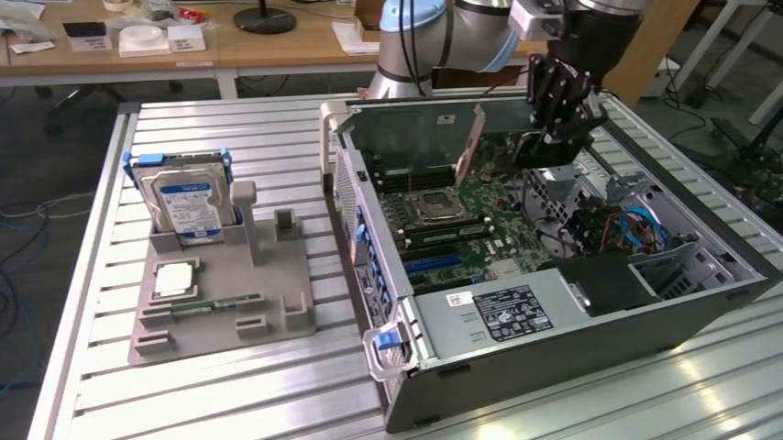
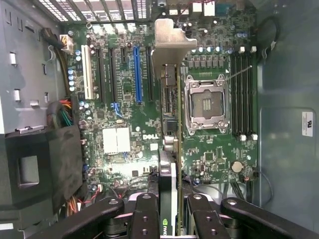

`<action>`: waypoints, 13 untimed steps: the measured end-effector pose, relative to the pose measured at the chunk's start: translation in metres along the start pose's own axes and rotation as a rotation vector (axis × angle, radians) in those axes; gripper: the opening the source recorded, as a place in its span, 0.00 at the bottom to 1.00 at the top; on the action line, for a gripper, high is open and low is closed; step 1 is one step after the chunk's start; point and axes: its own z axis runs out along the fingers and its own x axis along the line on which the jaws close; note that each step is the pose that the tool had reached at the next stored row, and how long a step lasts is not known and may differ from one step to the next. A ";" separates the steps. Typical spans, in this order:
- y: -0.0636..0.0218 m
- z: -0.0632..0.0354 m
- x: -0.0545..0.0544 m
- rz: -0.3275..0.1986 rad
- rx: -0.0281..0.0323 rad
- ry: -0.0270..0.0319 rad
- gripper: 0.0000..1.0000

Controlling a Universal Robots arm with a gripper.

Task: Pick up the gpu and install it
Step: 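Insert the gpu into the slot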

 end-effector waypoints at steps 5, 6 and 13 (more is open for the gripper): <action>0.0023 0.0046 0.001 0.000 0.0000 0.0000 0.27; 0.0026 0.0052 0.001 0.000 0.0000 -0.0001 0.27; 0.0062 0.0057 0.001 0.000 0.0000 -0.0006 0.27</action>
